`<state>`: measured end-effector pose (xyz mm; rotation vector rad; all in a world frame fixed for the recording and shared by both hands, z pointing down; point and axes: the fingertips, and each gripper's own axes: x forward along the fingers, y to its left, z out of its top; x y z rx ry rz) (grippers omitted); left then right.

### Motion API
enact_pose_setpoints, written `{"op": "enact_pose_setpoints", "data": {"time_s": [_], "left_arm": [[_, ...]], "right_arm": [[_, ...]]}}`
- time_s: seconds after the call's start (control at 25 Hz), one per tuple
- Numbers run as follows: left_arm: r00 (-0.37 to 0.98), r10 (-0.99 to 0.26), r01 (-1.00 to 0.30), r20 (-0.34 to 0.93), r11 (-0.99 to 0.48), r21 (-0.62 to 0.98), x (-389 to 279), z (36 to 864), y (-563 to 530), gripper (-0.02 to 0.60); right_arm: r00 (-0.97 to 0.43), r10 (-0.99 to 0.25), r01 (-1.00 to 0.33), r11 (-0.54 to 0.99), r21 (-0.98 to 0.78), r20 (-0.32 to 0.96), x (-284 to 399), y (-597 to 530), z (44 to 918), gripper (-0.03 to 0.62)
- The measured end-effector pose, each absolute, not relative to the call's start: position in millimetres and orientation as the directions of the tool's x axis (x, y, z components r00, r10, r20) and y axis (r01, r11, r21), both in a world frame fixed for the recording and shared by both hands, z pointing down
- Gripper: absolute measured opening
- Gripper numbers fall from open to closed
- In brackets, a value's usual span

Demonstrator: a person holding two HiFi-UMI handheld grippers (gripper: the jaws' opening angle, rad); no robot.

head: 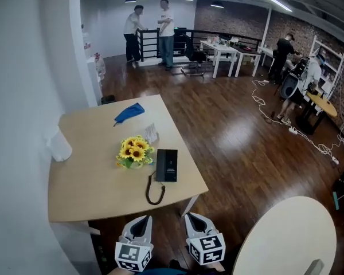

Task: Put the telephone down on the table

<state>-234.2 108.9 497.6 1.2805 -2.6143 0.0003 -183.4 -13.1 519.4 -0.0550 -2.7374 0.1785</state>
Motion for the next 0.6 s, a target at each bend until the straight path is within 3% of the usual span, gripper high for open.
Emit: {"op": "enact_pose_setpoints", "data": {"time_s": [0.36, 0.6], "left_arm": [[-0.645, -0.706, -0.717, 0.293, 0.691, 0.087, -207, 510, 138, 0.014], [-0.597, -0.757, -0.766, 0.267, 0.636, 0.093, -197, 507, 139, 0.014]], "right_arm": [[-0.908, 0.204, 0.143, 0.972, -0.185, 0.367, -169, 26, 522, -0.008], [-0.904, 0.15, 0.1, 0.985, -0.143, 0.401, -158, 38, 523, -0.008]]}}
